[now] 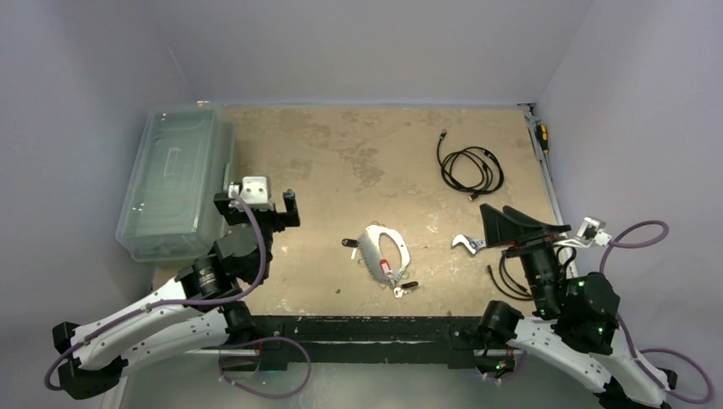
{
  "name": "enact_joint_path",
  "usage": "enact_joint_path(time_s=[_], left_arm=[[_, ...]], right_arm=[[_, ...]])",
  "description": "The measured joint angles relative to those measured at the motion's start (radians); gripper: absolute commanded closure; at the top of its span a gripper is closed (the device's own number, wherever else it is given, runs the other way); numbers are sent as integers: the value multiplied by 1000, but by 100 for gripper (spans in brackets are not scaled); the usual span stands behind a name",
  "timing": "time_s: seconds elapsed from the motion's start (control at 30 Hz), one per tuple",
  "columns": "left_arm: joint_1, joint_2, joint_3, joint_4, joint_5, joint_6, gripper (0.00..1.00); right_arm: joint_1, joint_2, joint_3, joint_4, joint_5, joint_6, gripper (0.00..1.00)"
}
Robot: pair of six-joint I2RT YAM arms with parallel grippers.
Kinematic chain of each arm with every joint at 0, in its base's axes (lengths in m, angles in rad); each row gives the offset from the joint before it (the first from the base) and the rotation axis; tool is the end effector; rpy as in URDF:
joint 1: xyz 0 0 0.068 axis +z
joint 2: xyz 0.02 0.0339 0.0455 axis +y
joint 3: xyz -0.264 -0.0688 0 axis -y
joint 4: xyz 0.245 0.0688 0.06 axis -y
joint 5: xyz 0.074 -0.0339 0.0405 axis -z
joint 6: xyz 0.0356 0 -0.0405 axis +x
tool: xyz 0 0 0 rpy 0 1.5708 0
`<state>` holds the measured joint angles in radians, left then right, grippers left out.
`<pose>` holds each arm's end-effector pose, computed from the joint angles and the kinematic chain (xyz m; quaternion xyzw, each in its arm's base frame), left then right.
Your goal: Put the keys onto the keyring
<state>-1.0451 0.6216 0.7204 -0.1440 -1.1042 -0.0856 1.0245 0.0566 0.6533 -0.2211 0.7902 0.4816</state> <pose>0.0943 -0.0993 0.3470 -0.0374 0.7133 0.0050 0.6999 0.0307 0.0018 0.3521 0.1673 0.5856 0.3638 0.7048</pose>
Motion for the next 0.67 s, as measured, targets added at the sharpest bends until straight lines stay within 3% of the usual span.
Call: enact_joint_path(time_s=[0.67], left_arm=[[0,68,0,-6,11,0,2]], right_arm=[[3,106,-21,83,-80,-6,1]])
